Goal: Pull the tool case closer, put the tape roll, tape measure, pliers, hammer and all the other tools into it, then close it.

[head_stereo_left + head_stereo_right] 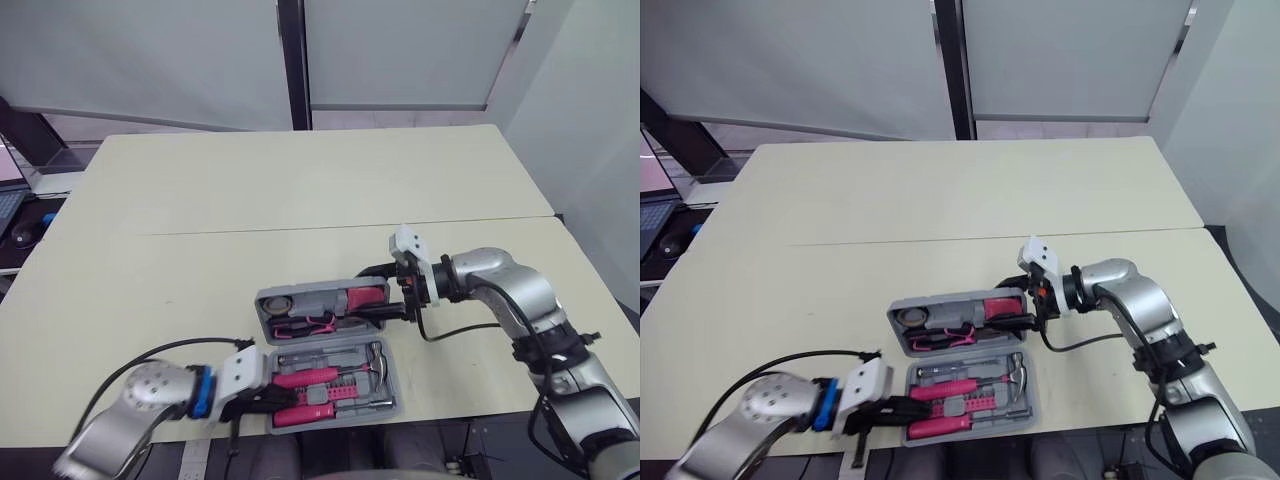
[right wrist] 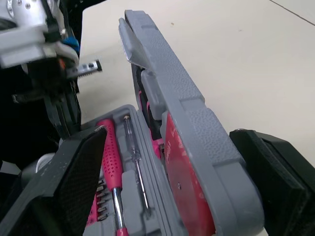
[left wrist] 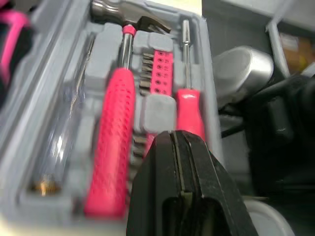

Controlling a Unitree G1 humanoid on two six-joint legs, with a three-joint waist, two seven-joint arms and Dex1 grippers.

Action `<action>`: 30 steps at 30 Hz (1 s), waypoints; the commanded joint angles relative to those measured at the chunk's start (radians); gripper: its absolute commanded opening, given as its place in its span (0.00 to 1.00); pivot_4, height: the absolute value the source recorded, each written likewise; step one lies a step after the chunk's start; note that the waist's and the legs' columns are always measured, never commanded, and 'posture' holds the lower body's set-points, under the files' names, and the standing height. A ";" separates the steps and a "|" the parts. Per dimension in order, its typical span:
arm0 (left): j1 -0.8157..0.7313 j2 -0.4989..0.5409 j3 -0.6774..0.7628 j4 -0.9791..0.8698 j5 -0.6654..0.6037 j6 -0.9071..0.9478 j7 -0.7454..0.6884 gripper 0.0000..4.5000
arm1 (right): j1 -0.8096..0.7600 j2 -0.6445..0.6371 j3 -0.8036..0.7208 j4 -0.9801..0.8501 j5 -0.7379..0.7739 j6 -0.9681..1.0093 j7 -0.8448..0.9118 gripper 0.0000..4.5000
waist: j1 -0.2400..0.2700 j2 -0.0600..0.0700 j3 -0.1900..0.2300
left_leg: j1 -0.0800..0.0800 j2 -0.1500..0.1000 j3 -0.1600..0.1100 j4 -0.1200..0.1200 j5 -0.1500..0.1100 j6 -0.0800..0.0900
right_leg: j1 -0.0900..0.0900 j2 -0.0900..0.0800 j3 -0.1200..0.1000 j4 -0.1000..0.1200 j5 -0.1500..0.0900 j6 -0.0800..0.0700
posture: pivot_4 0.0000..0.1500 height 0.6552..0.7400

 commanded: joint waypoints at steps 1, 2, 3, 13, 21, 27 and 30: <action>0.091 0.031 0.134 -0.027 -0.069 0.045 0.001 0.00 | 0.020 -0.065 -0.018 -0.139 0.027 -0.034 0.038 0.99 | 0.001 0.001 0.001 | 0.000 0.000 0.000 0.000 0.000 0.000 | 0.000 -0.001 0.000 0.000 0.000 0.000 | 1.00 1.00; 0.112 0.036 0.156 -0.017 -0.068 0.044 0.000 0.00 | 0.030 -0.090 -0.013 -0.165 0.024 -0.047 0.049 0.99 | 0.002 0.000 0.002 | 0.000 0.000 0.000 0.000 0.000 0.000 | 0.000 -0.001 0.000 0.000 0.000 0.000 | 1.00 1.00; 0.130 0.041 0.178 -0.004 -0.064 0.041 0.000 0.00 | 0.042 -0.118 -0.008 -0.195 0.021 -0.057 0.062 0.99 | 0.004 0.000 0.003 | 0.000 0.000 0.000 0.000 0.000 0.000 | -0.001 -0.001 -0.001 0.000 -0.001 0.000 | 1.00 1.00; 0.178 0.000 0.280 0.044 -0.066 0.073 0.057 0.00 | 0.169 -0.500 -0.099 -0.361 0.041 -0.168 0.259 0.99 | 0.024 -0.004 0.007 | 0.000 -0.002 0.002 0.000 0.000 0.000 | -0.002 -0.005 -0.001 0.000 -0.006 -0.002 | 1.00 1.00; 0.148 -0.028 0.236 -0.033 -0.032 0.125 0.138 0.00 | 0.243 -0.489 0.028 -0.178 -0.291 -0.489 0.102 0.99 | 0.023 -0.009 0.008 | 0.001 -0.002 0.003 0.001 0.000 0.000 | -0.005 -0.005 -0.001 0.000 -0.007 -0.002 | 1.00 1.00; 0.103 -0.049 0.159 -0.058 0.025 0.140 0.197 0.00 | 0.299 -0.393 0.127 -0.145 -0.457 -0.538 -0.015 0.69 | 0.024 -0.008 0.008 | 0.001 -0.003 0.003 0.000 0.000 0.000 | -0.001 -0.005 -0.001 0.000 -0.003 0.003 | 1.00 1.00; 0.059 -0.057 0.113 -0.039 0.077 0.124 0.223 0.00 | 0.322 -0.346 0.175 -0.161 -0.498 -0.509 -0.031 0.49 | 0.024 -0.008 0.008 | 0.001 -0.003 0.002 0.001 0.000 0.000 | -0.001 -0.004 -0.001 0.000 -0.003 0.003 | 1.00 1.00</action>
